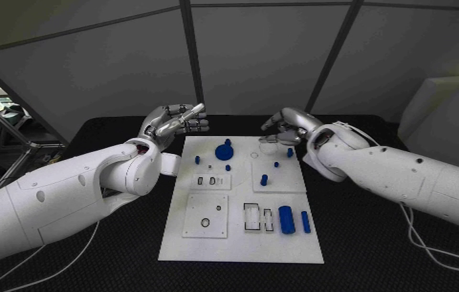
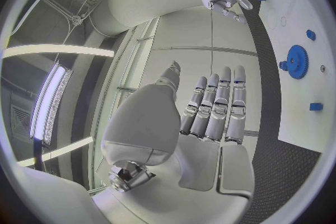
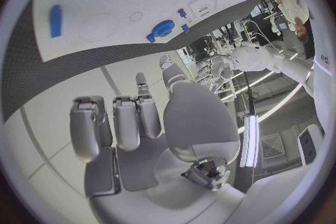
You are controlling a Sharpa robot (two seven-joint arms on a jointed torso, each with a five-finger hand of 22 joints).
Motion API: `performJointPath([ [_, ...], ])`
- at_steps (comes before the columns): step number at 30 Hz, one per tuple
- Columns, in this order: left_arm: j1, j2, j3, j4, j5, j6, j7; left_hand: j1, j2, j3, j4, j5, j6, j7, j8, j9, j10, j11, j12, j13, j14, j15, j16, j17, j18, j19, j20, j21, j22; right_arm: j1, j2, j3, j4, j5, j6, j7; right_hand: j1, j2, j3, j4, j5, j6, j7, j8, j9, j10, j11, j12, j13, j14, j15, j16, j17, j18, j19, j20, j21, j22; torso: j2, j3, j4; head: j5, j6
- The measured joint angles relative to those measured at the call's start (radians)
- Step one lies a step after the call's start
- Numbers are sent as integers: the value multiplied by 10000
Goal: Assemble the parts on the task board
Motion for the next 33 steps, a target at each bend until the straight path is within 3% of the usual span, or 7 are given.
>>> performJointPath([
  [6, -1, 21, -2, -79, 0, 8, -4, 0, 0, 0, 0, 0, 0, 0, 0, 0, 0, 0, 0, 0, 0, 0, 0, 0, 1, 0, 0, 0, -9, -3, -1031, 17, 109, 1388, 485, 643, 698, -52, 52, -547, -18, 210, -36, 0, -1, 0, 0, -91, 0, 0, 0, -85, 0, 0, 0, 0, -73, -1, -54, 31, -148, 12, 23],
  [13, -18, 59, -4, -205, -2, 37, -5, 0, 0, -29, -28, 0, 0, 0, 0, 0, 0, 0, -29, 0, 0, 0, 1, -1, 0, 0, 0, 0, -8, -71, -1338, 24, -257, 1873, 816, 1085, 887, -135, 33, -793, 26, 226, -52, 0, -6, 0, 0, -91, 0, 0, 0, -84, -1, 0, 0, 0, -73, -2, -76, 84, -234, -43, 38],
  [20, -42, 109, -4, -288, -2, 63, -5, 0, 0, -27, -27, 0, 0, 0, 0, 0, 0, 0, -35, 0, 0, 0, 2, -2, 0, 0, 0, 0, -8, -331, -1203, 22, -743, 1838, 1054, 1277, 939, -188, 14, -866, 26, 226, -52, -36, -31, 0, -1, -134, 0, 0, 0, -84, -1, 1, 0, 0, -73, -2, -77, 90, -236, -131, -12],
  [33, -85, 197, -5, -372, -2, 100, -5, 52, 52, -27, -26, 0, 0, 0, 1, 0, 0, 0, -35, 0, 0, 0, -32, -2, 0, 0, 0, 0, -17, -625, -564, 20, -1586, 1546, 1285, 1329, 939, -188, -1, -934, 49, 100, 6, -95, -46, 0, -1, -152, 0, 0, -1, -84, -2, 1, 0, -1, -73, -3, -72, 61, -215, -128, -125],
])
